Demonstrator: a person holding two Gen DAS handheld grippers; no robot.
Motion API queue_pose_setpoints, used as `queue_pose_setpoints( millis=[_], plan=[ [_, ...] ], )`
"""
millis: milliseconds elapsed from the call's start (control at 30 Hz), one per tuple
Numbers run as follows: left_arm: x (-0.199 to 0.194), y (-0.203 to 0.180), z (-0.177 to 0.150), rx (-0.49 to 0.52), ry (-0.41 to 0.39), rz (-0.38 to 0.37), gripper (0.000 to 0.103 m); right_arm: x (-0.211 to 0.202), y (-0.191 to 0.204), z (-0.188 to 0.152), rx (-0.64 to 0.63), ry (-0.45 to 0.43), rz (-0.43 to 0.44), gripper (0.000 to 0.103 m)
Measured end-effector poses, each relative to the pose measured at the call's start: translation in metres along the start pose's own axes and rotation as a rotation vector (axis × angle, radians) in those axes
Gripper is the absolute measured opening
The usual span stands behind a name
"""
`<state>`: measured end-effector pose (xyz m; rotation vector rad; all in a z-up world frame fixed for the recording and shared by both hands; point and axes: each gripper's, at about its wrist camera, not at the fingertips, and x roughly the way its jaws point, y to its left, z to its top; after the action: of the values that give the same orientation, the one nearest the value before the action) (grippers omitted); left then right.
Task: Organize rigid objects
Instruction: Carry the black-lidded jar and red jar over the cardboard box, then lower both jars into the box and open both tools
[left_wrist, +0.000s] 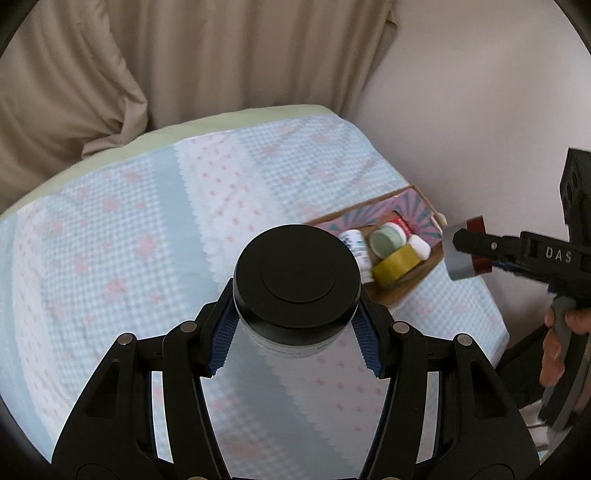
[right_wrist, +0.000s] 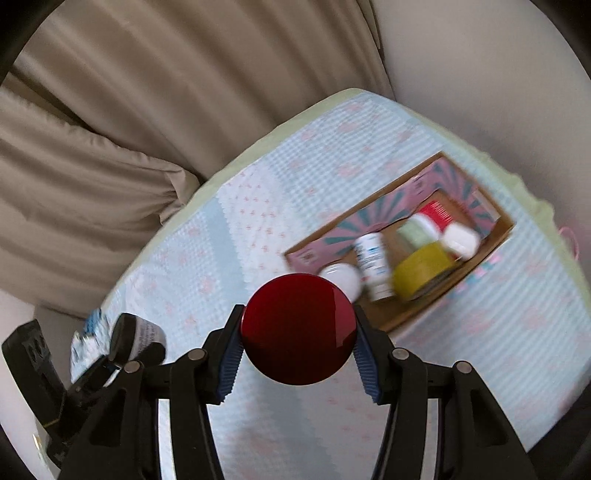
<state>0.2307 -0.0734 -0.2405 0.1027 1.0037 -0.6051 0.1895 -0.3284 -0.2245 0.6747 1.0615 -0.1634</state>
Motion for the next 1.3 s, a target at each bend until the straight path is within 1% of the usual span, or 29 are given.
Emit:
queue_pose_setpoints(
  millis=[133, 267, 367, 500, 667, 933, 1067, 1167, 1233, 1267, 1300],
  plan=[
    [0.013, -0.041, 0.001, -0.04, 0.018, 0.034, 0.054, -0.009, -0.043, 0.026, -0.044, 0.045, 0.022, 0.05],
    [0.041, -0.074, 0.004, -0.116, 0.043, 0.064, 0.054, -0.002, -0.071, 0.052, -0.086, 0.091, 0.048, 0.05],
    [0.068, -0.09, 0.005, -0.16, 0.067, 0.085, 0.054, 0.012, -0.087, 0.071, -0.131, 0.125, 0.069, 0.05],
    [0.107, -0.1, 0.006, -0.21, 0.104, 0.087, 0.054, 0.037, -0.101, 0.089, -0.181, 0.173, 0.082, 0.05],
    [0.156, -0.111, 0.008, -0.212, 0.153, 0.1, 0.054, 0.082, -0.114, 0.106, -0.199, 0.237, 0.1, 0.05],
    [0.214, -0.115, 0.003, -0.202, 0.231, 0.119, 0.054, 0.153, -0.119, 0.116, -0.209, 0.322, 0.138, 0.05],
    [0.234, -0.119, 0.002, -0.168, 0.267, 0.128, 0.054, 0.175, -0.12, 0.118, -0.214, 0.344, 0.145, 0.05],
    [0.24, -0.122, 0.001, -0.149, 0.287, 0.133, 0.054, 0.185, -0.12, 0.118, -0.208, 0.371, 0.149, 0.051],
    [0.24, -0.123, 0.001, -0.14, 0.296, 0.149, 0.054, 0.191, -0.12, 0.118, -0.217, 0.389, 0.143, 0.051],
    [0.237, -0.124, 0.001, -0.135, 0.289, 0.157, 0.059, 0.193, -0.118, 0.117, -0.236, 0.394, 0.128, 0.053],
    [0.234, -0.125, 0.002, -0.133, 0.281, 0.155, 0.085, 0.194, -0.117, 0.117, -0.249, 0.396, 0.12, 0.056]
  ],
)
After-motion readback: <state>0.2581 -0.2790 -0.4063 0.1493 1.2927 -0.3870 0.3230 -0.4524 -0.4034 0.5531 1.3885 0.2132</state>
